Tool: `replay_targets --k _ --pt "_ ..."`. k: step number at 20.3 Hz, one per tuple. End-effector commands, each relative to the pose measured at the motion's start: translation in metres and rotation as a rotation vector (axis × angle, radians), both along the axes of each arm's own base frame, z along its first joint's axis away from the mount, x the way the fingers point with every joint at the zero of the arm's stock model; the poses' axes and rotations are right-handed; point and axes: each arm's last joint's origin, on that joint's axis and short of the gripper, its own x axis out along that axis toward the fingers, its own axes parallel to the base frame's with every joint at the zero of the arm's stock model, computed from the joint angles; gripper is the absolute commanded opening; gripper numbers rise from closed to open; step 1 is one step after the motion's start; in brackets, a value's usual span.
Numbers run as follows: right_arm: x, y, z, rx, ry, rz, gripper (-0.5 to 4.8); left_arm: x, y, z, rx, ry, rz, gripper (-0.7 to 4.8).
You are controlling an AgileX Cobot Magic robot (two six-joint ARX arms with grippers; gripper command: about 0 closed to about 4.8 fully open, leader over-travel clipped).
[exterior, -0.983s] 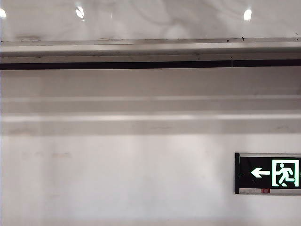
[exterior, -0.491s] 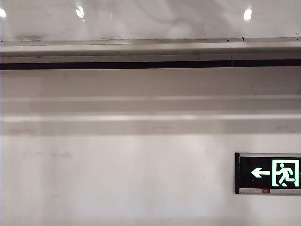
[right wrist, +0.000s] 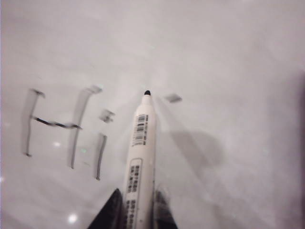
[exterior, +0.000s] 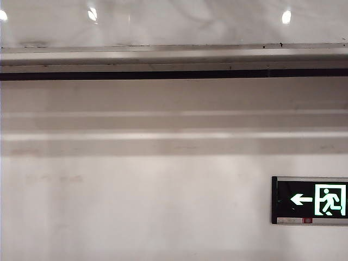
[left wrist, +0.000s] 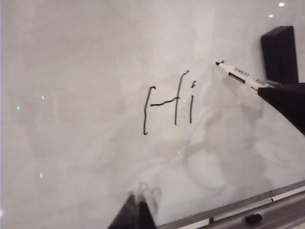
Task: Take a marker from the whiteboard tray, write "Hi!" on the whiteboard, and then put the marker back vertically into the whiteboard tray.
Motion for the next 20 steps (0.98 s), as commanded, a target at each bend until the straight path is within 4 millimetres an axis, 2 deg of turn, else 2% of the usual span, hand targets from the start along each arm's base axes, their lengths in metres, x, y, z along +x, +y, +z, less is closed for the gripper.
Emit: replay_targets --k 1,9,20 --pt "0.004 0.001 -0.001 0.007 -0.008 -0.009 -0.01 -0.002 0.0 0.003 -0.008 -0.017 -0.005 -0.05" --pt "0.008 0.002 -0.008 -0.033 0.049 -0.04 -0.01 -0.002 0.0 0.003 -0.008 -0.017 -0.005 -0.05" --pt "0.008 0.002 -0.028 -0.111 0.219 -0.039 -0.01 -0.002 0.001 0.002 -0.007 -0.016 -0.005 -0.05"
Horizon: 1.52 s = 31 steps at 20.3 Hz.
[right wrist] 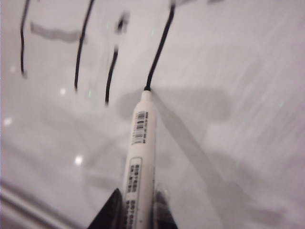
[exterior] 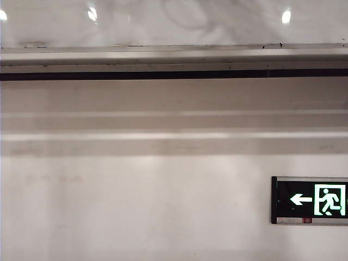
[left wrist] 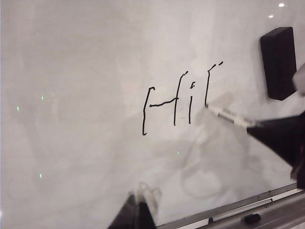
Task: Take a marker from the whiteboard tray, write "Hi!" on the whiteboard, and then put the marker back vertically into the whiteboard tray.
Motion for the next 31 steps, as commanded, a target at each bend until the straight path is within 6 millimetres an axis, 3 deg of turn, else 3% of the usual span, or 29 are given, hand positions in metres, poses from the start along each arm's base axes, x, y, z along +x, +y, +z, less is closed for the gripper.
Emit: replay_targets --k 1,5,10,31 --pt "0.0 -0.001 -0.002 -0.003 0.027 -0.018 -0.01 -0.002 0.0 0.002 -0.007 -0.015 -0.005 -0.05" --pt "-0.002 -0.002 -0.001 -0.005 0.029 -0.017 -0.01 -0.002 0.0 0.002 -0.007 -0.013 -0.005 -0.05" --pt "-0.018 -0.002 0.003 -0.015 0.039 0.021 -0.01 -0.002 0.0 0.002 -0.008 -0.016 -0.005 -0.05" --pt "0.002 0.001 -0.009 -0.029 0.058 -0.004 -0.01 -0.002 0.001 0.002 -0.008 -0.017 -0.004 -0.05"
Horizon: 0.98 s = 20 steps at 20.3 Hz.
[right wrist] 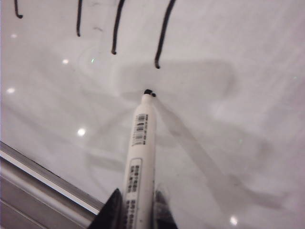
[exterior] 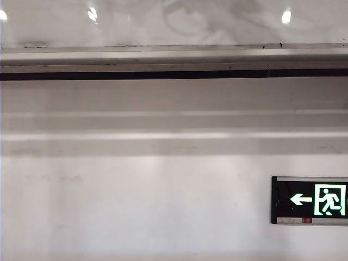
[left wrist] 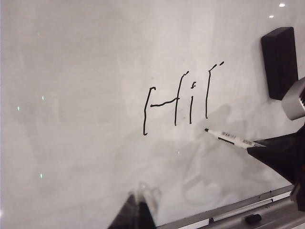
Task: Take a marker from the whiteboard tray, write "Hi!" on the whiteboard, and then put the marker back vertically into the whiteboard tray.
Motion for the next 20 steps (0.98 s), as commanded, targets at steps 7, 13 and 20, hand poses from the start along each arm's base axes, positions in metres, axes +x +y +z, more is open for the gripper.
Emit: replay_targets --k 7,13,20 --pt "0.0017 0.0003 0.0043 0.03 -0.037 -0.044 -0.01 -0.0019 0.0005 0.0024 -0.008 -0.016 -0.004 -0.05" --pt "0.0001 -0.001 0.006 0.032 -0.043 -0.062 -0.01 -0.0019 0.0005 0.0023 -0.007 -0.015 -0.004 -0.05" --pt "0.0 -0.0012 0.0059 0.031 -0.044 -0.07 -0.01 -0.0018 0.0005 0.0022 -0.007 -0.015 -0.004 -0.05"
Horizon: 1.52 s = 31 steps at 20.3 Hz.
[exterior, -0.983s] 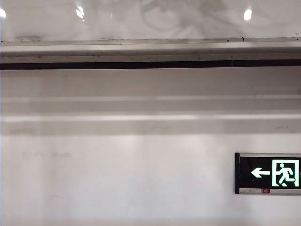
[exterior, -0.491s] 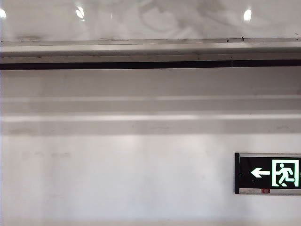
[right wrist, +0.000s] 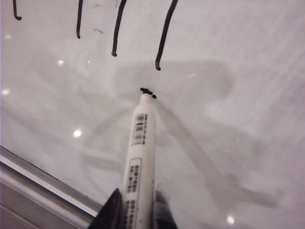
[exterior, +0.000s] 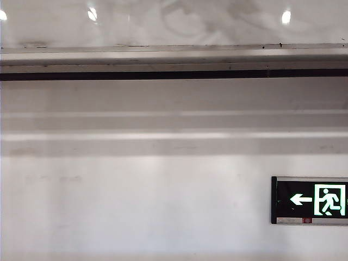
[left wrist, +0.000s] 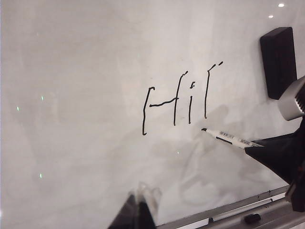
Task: Take a marker from the whiteboard tray, write "Hi!" on the whiteboard, and then put the marker back vertically into the whiteboard tray.
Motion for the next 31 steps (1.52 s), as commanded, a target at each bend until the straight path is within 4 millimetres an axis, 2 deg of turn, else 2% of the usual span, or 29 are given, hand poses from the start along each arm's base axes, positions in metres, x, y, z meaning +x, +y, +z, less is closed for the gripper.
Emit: replay_targets --k 1,8,10,14,16,20,23,28,31 --pt "-0.001 -0.004 0.007 0.029 -0.037 -0.059 -0.01 -0.002 0.0 0.002 -0.007 -0.014 -0.004 -0.05" --pt "-0.001 -0.004 0.007 0.03 -0.036 -0.046 -0.01 -0.002 0.0 0.002 -0.007 -0.014 -0.004 -0.05" --pt "-0.007 -0.003 0.008 0.028 -0.033 -0.034 -0.01 -0.002 0.0 0.002 -0.007 -0.014 -0.004 -0.05" --pt "-0.037 -0.014 0.022 0.025 -0.029 0.007 -0.01 -0.001 0.0 0.002 -0.005 -0.008 -0.004 -0.05" --pt "-0.052 -0.029 0.032 0.037 -0.042 0.002 -0.01 -0.001 0.0 0.001 -0.004 -0.003 -0.005 -0.05" --pt "-0.076 -0.053 0.04 0.019 -0.024 0.0 -0.01 -0.002 -0.004 -0.005 0.048 0.046 -0.163 -0.05" --pt "-0.088 -0.066 0.037 0.032 0.054 -0.016 -0.01 0.003 -0.008 -0.008 0.066 0.065 -0.24 -0.05" --pt "-0.091 -0.07 0.022 0.014 0.152 -0.06 -0.01 0.009 -0.009 -0.01 0.033 0.104 -0.197 -0.05" --pt "-0.093 -0.073 0.006 0.009 0.176 -0.094 -0.01 0.013 -0.01 -0.011 0.031 0.118 -0.199 -0.05"
